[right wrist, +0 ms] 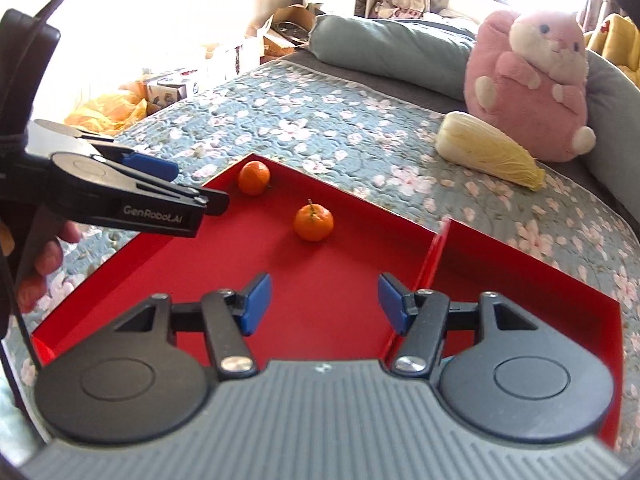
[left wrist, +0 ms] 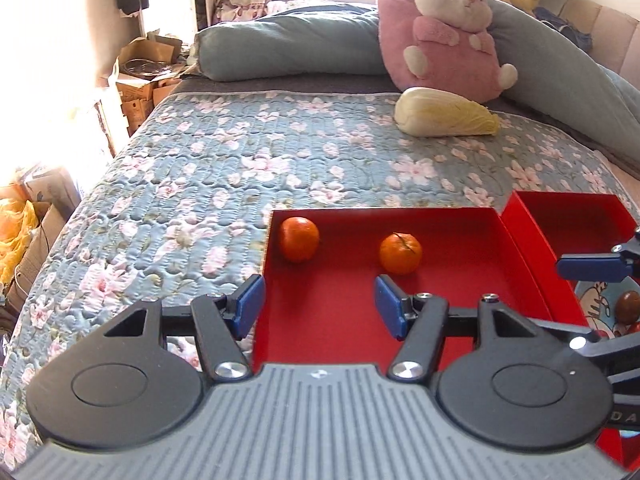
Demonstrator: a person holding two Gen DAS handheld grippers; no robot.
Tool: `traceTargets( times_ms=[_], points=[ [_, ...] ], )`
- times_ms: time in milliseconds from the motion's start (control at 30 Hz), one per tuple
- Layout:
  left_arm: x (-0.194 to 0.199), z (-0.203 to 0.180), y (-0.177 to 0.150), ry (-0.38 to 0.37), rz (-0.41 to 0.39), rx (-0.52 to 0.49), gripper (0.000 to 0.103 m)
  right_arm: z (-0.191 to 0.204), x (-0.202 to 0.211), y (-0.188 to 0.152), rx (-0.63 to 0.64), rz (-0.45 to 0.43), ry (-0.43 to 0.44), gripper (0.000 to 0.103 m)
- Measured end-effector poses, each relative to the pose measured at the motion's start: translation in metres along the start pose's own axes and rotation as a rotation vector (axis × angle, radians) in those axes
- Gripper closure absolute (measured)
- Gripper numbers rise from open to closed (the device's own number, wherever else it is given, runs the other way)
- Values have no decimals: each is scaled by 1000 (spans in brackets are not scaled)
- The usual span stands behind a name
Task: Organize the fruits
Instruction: 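Move both tools back over the tray toward the two mandarins, then grasp a mandarin with the left tool while the right tool grasps the other mandarin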
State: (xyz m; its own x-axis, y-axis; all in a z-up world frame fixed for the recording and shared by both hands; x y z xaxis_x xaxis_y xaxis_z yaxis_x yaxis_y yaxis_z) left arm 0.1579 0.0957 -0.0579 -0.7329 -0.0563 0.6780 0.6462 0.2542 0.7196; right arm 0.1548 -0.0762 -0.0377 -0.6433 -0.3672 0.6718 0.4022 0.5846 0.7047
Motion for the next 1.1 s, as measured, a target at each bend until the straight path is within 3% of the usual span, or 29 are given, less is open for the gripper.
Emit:
traceTargets(
  times_ms=[233,500,567,633,1100],
  points=[
    [-19,16,14,-16,-20,7,37,-1,-62,24,-11,25,17,41],
    [-40,12,26,-62,-45,-18,37,-6,-120,31,-20,118,20,42],
    [-45,11,27,-69,-44,-14,37,-5,-129,29,-10,133,29,55],
    [-48,9,27,-78,-47,-18,37,-2,-133,28,-6,127,58,62],
    [-88,-4,29,-136,-13,-93,38,-25,-115,9,-41,187,59,63]
  ],
)
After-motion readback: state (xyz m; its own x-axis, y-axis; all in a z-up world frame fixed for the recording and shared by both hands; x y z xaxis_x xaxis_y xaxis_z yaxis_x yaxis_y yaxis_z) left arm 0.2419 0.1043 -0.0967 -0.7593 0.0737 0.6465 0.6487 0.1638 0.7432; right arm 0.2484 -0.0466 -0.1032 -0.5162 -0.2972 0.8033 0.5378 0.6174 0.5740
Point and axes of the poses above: each gripper's, at about its wrist camera, not at the fingertips, and x roughly against the way its jaws point, z to its left, y to its top, the point moved 8 cm from there along -x, roughly the way its jaws point, and after that the axes turned 10 degrees about x, right-handed, at the moved point
